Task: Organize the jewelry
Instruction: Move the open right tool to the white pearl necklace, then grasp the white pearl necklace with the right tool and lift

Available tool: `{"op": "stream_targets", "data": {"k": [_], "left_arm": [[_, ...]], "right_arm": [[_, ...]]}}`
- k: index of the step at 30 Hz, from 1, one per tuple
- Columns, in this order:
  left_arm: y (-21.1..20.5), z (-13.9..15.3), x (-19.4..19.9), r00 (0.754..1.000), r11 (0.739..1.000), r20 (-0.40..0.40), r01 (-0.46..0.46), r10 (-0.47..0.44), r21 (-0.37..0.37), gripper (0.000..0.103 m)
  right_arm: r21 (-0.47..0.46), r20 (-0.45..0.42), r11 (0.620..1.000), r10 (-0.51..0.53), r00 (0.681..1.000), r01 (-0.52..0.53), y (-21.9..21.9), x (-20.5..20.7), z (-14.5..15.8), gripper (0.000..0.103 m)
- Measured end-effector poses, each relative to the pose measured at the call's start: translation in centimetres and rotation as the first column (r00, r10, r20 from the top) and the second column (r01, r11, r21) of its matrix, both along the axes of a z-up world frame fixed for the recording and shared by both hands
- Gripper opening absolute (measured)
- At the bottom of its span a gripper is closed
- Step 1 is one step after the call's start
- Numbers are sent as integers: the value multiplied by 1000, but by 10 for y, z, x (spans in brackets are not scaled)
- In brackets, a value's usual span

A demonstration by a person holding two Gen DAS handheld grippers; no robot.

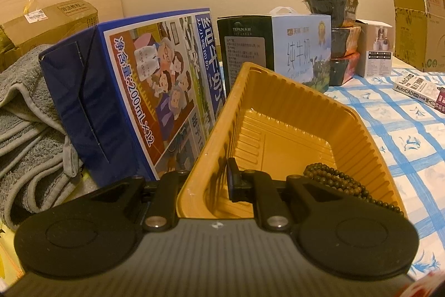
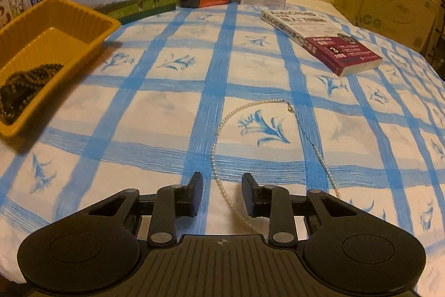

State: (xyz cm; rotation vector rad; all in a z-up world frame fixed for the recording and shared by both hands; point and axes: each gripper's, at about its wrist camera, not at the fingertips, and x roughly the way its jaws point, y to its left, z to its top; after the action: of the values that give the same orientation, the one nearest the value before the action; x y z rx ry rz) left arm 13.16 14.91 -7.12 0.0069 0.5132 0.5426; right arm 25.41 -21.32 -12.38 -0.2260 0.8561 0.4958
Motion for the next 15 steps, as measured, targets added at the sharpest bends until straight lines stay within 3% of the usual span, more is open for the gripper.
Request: {"op": "stream_targets", "data": {"k": [3,10,15], "left_arm": [[0,0,0,1000,1000,1,0,0,0,14],[0,0,0,1000,1000,0,-1,1,0,14],[0,0,0,1000,1000,1,0,0,1,14]], "right_arm": [[-23,-18,1000,17,1000,-17,1,5,-5,17],[-40,-42,998,41,998,-43,4,9,-10,13],[-63,-47,995,72,996,-75,11,9,-10,3]]}}
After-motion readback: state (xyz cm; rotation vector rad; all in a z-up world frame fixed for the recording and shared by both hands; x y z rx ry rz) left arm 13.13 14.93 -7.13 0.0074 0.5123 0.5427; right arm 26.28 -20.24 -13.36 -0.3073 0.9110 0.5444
